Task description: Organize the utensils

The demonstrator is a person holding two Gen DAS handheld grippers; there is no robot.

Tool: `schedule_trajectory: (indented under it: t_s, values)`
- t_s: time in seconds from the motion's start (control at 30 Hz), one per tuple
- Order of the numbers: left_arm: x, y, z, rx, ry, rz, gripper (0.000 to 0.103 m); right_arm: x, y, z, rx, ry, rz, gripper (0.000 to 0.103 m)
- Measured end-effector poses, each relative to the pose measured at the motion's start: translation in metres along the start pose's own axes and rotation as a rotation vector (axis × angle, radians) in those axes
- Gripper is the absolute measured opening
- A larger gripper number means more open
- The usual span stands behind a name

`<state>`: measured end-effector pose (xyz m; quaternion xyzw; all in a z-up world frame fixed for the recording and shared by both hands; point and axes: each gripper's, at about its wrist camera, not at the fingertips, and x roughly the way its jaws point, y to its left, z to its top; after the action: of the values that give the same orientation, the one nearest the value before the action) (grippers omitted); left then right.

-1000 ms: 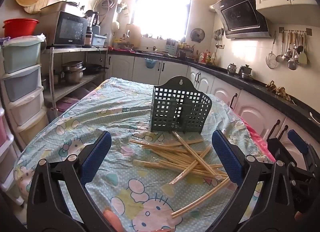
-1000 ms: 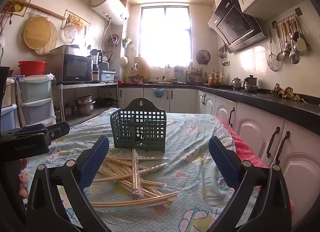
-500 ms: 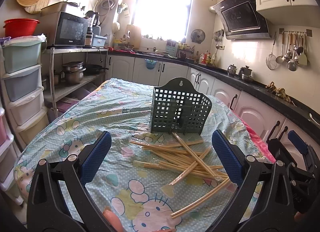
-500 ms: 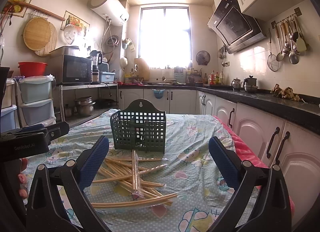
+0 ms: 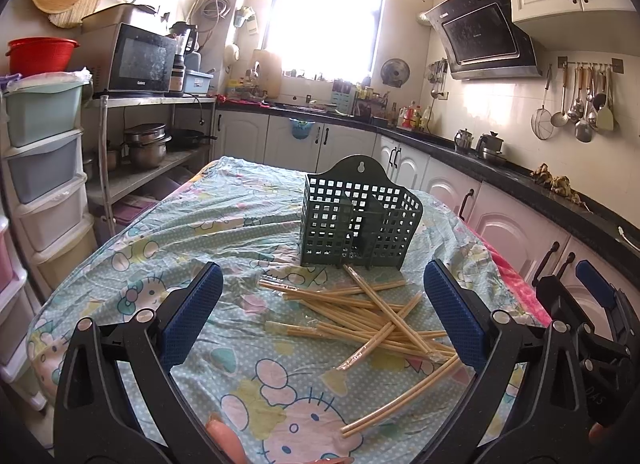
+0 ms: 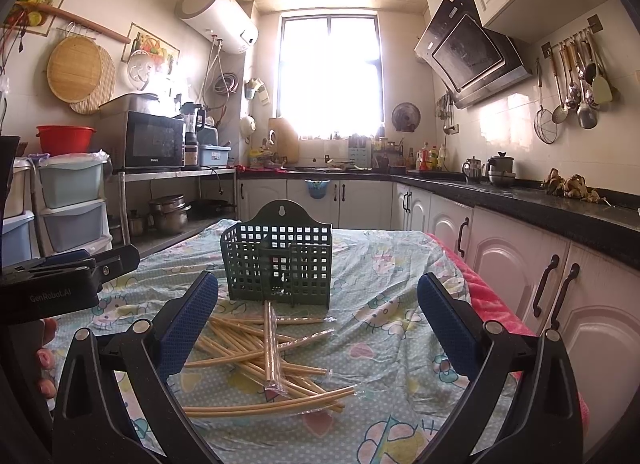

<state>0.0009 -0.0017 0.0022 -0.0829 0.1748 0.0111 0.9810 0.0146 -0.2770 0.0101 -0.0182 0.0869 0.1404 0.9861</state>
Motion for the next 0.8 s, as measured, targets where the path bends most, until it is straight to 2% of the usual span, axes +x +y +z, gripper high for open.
schedule_trajectory:
  t_s: [0.57, 0.8]
  values:
    - [-0.001, 0.001, 0.001, -0.004, 0.0, 0.002, 0.093, 0.001, 0.005, 0.0, -0.004, 0.016, 0.005, 0.097]
    - [0.003, 0.014, 0.006, -0.042, 0.019, 0.008, 0.093, 0.009, 0.007, 0.0, -0.02, 0.053, 0.047, 0.097]
